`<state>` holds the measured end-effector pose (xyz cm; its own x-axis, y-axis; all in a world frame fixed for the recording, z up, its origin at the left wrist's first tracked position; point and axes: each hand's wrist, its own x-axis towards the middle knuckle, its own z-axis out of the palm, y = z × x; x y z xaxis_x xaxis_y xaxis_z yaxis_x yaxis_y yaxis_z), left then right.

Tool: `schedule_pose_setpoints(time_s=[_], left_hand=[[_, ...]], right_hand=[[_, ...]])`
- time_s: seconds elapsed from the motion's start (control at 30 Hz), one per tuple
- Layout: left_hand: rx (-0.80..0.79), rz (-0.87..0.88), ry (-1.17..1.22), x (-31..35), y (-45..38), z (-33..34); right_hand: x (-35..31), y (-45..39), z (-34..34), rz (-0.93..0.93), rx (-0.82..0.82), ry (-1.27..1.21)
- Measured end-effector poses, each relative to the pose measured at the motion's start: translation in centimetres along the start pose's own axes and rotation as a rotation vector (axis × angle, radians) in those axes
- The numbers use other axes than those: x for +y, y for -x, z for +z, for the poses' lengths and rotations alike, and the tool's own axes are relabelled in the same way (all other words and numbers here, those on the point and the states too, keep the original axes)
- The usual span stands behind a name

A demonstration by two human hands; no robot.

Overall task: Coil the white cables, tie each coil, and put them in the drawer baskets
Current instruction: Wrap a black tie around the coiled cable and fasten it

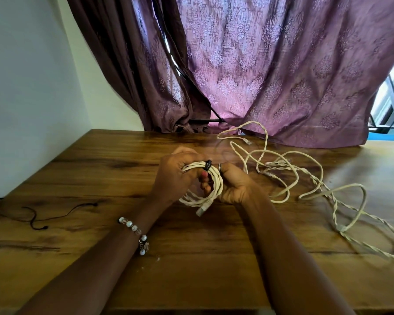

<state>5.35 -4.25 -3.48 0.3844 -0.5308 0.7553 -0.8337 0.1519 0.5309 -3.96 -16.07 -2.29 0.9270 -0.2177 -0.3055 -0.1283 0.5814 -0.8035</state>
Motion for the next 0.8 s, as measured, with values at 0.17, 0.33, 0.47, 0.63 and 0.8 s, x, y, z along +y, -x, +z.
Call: schedule_pose_setpoints(time_s=[0.17, 0.33, 0.47, 0.63, 0.8], left_hand=[[0.014, -0.157, 0.066, -0.1, -0.2, -0.2], [0.031, -0.161, 0.086, -0.1, -0.2, -0.4], [0.034, -0.202, 0.095, 0.2, -0.3, -0.6], [0.029, -0.356, 0.091, -0.2, -0.5, -1.0], [0.047, -0.549, 0.174, -0.6, -0.6, -1.4]], right_hand=[[0.0, -0.3, -0.2, -0.011, -0.048, -0.008], [0.4, -1.3, -0.3, -0.028, -0.041, 0.1], [0.5, -0.9, 0.2, -0.135, 0.112, 0.281], [-0.5, -0.9, 0.2, -0.724, 0.371, 0.634], [-0.6, -0.4, 0.5, -1.023, 0.078, 1.243]])
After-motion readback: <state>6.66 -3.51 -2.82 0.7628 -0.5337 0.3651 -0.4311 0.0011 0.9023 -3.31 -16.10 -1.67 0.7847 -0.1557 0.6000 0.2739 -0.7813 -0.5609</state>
